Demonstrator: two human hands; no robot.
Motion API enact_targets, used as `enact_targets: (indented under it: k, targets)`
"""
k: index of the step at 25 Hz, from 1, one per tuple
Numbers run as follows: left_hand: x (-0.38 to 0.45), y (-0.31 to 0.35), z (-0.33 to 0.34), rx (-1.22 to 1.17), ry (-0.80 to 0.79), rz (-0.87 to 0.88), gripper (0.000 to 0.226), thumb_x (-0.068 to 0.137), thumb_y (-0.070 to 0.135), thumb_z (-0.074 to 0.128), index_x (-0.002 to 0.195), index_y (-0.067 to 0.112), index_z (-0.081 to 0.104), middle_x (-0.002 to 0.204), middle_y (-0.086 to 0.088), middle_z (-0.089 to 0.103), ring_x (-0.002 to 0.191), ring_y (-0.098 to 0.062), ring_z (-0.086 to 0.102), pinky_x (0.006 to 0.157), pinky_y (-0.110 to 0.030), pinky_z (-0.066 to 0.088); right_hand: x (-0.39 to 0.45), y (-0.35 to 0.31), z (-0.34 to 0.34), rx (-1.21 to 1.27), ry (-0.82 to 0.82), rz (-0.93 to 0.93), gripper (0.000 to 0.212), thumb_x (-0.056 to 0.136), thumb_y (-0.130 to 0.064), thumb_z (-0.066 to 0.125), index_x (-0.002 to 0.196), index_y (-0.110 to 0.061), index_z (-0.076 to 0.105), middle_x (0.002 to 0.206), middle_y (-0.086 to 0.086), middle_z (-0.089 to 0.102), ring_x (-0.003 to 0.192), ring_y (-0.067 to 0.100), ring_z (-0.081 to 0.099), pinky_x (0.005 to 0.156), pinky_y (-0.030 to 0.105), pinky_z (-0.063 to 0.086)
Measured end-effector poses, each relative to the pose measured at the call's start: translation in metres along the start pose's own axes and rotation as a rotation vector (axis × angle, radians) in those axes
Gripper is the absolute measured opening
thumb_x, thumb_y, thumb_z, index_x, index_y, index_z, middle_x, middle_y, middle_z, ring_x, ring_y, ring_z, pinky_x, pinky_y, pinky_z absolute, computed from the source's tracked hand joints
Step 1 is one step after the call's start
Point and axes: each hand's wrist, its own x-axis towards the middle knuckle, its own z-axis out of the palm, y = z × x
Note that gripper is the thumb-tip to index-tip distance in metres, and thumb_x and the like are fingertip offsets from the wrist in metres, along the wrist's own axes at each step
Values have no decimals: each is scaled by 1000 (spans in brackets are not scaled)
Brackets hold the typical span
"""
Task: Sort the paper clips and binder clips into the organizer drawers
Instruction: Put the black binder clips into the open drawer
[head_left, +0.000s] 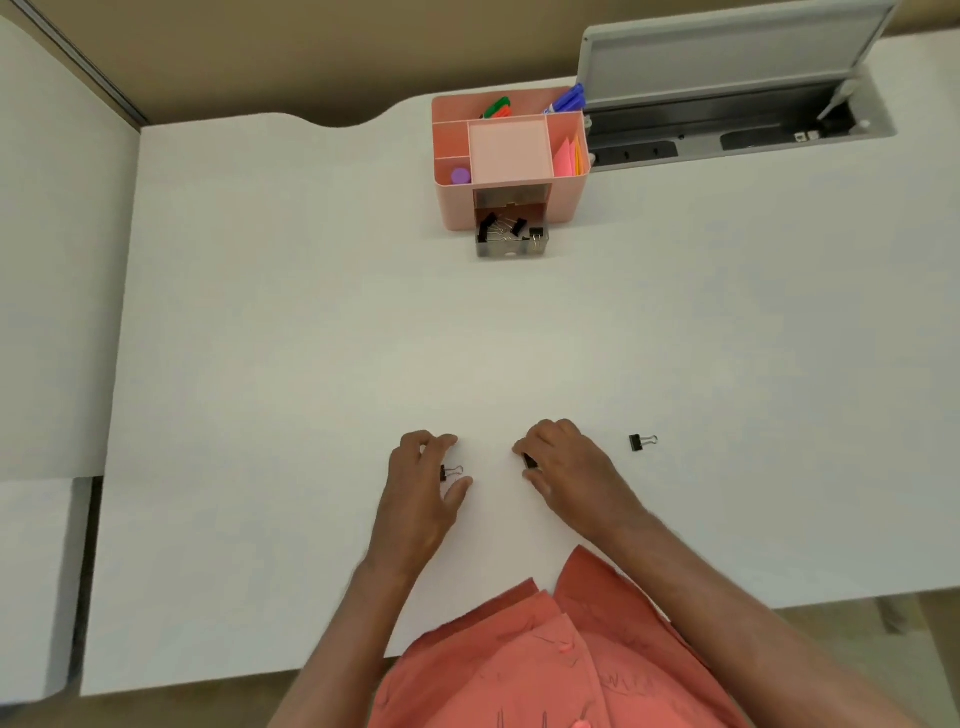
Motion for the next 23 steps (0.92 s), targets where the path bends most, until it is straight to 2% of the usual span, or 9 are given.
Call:
enact_targets:
  k: [2, 4, 7, 9, 11, 14, 17, 19, 23]
  targets:
    - [-4, -2, 5, 7, 21, 16, 35, 92, 16, 70, 126, 20, 60, 121, 5, 47, 108, -13, 53, 86, -27, 52, -3, 0, -3, 62, -2, 44, 30, 90, -19, 73, 119, -20, 66, 112, -6, 60, 103, 15, 54, 78, 30, 53]
    - [-2, 1, 7, 26, 38, 26, 19, 93, 9, 66, 110, 17, 64, 109, 4, 52, 96, -16, 57, 79, -29, 52, -5, 0, -10, 253, 48, 144, 26, 90, -22, 72, 116, -22, 65, 111, -8, 58, 103, 10, 55, 80, 22, 50]
    - [2, 10, 6, 54, 31, 26, 11, 93, 9, 64, 99, 18, 63, 99, 6, 52, 82, -14, 55, 69, -25, 45, -12, 1, -28, 682, 218, 457, 22, 85, -11, 72, 102, -21, 63, 102, -4, 59, 88, 8, 62, 73, 13, 49]
    - [4, 13, 8, 2, 25, 23, 11, 93, 9, 64, 98, 19, 63, 97, 8, 51, 77, -8, 53, 66, -17, 40, -19, 11, -38, 866, 292, 680, 19, 84, -8, 68, 95, -21, 60, 92, -2, 60, 77, 15, 60, 64, 21, 47]
    - [6, 19, 12, -64, 15, 32, 14, 92, 7, 64, 99, 18, 66, 97, 7, 52, 78, -4, 54, 66, -10, 39, -30, 28, -46, 790, 332, 783, 16, 84, -10, 66, 94, -21, 59, 90, -1, 56, 75, 16, 55, 63, 24, 42]
    - [10, 29, 18, -120, 0, 59, 16, 92, 4, 64, 99, 18, 67, 98, 5, 54, 81, -2, 54, 70, -9, 41, -49, 52, -49, 405, 269, 714, 27, 88, -15, 70, 111, -25, 60, 106, -1, 48, 80, 7, 54, 65, 15, 40]
    - [12, 39, 23, -130, -16, 91, 16, 92, 4, 64, 99, 18, 67, 97, 5, 54, 83, -2, 53, 71, -10, 41, -63, 63, -44, 368, 148, 629, 44, 92, -13, 71, 132, -26, 56, 123, -5, 43, 99, 9, 57, 83, 19, 43]
    - [16, 44, 25, -124, -28, 109, 15, 92, 5, 64, 100, 18, 67, 97, 5, 54, 83, -2, 53, 71, -12, 42, -67, 65, -40, 336, 169, 578, 39, 93, -10, 70, 128, -21, 60, 123, -5, 47, 99, 9, 57, 84, 21, 43]
    - [24, 55, 26, -128, -52, 100, 12, 94, 7, 64, 101, 17, 68, 99, 4, 55, 79, -3, 54, 71, -14, 43, -61, 65, -39, 241, 203, 520, 19, 93, -12, 70, 110, -17, 65, 112, -3, 53, 88, 15, 61, 74, 22, 44]
